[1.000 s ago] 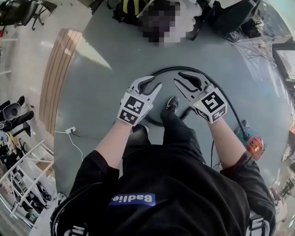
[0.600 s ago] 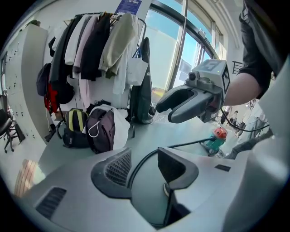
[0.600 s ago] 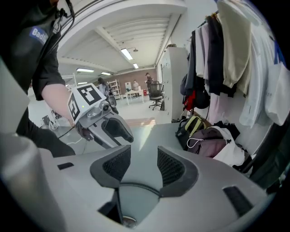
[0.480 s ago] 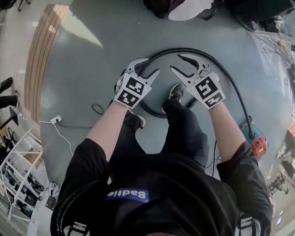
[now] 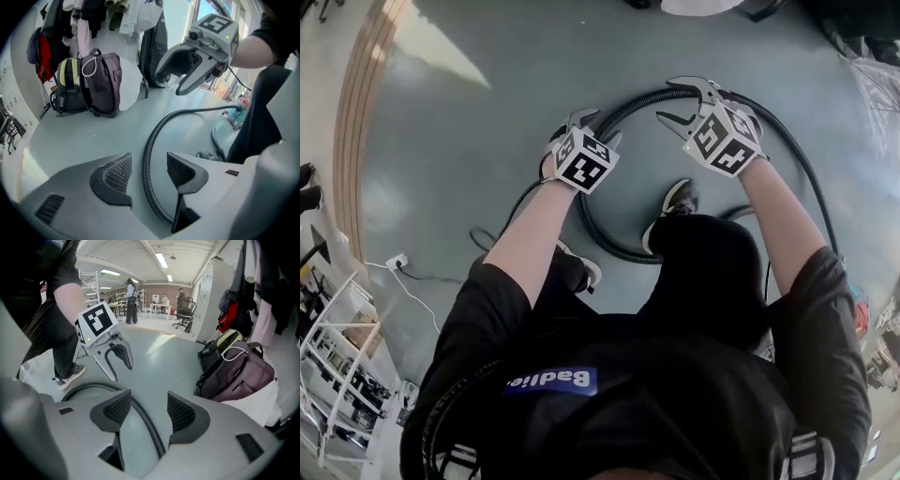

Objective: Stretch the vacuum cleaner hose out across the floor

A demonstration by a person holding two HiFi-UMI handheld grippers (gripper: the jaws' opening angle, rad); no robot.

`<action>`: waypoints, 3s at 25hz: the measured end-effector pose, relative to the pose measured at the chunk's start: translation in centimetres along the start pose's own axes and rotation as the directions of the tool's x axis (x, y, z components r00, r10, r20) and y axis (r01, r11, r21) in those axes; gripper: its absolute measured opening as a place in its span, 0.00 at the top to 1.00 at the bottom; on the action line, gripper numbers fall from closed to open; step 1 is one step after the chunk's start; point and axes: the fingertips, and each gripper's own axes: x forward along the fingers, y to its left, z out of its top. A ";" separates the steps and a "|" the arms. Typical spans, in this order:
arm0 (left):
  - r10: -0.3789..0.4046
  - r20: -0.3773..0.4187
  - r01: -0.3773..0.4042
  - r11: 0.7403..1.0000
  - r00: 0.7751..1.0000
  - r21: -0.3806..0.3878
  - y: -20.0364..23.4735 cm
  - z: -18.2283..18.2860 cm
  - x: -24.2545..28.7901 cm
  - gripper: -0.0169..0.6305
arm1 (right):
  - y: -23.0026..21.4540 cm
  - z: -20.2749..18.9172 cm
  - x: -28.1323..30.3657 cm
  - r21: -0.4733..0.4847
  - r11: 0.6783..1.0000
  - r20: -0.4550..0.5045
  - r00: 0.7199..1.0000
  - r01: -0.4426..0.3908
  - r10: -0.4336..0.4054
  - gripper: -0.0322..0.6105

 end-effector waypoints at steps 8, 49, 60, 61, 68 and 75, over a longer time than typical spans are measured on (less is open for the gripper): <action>0.054 -0.121 -0.059 0.998 0.991 -0.037 1.3 -11.1 12.7 0.60 | 0.0 -6.3 8.7 -0.104 0.991 -0.088 0.993 -0.086 0.077 0.58; 0.064 0.020 -0.065 0.996 0.998 0.061 7.7 -6.0 -6.8 0.63 | 2.8 6.3 17.8 -0.502 0.836 -0.299 0.951 -0.222 0.073 0.79; 0.253 0.200 -0.251 0.967 0.947 -0.035 11.9 -7.6 -10.1 0.54 | -4.0 12.9 12.0 -0.313 0.950 -0.297 0.949 0.009 -0.107 0.78; 0.245 0.199 -0.236 0.969 0.949 -0.066 11.7 -8.2 -9.7 0.54 | -4.0 13.2 11.7 -0.321 0.947 -0.303 0.945 0.019 -0.121 0.78; 0.107 0.162 -0.088 0.988 0.981 -0.124 11.7 -11.6 -7.4 0.64 | -4.2 12.8 11.4 -0.311 0.950 -0.356 0.922 0.032 -0.148 0.77; 0.099 0.116 -0.101 0.995 0.988 0.012 15.4 -11.5 -14.2 0.74 | -1.5 10.3 13.8 -0.564 0.820 -0.456 0.865 -0.097 -0.211 0.58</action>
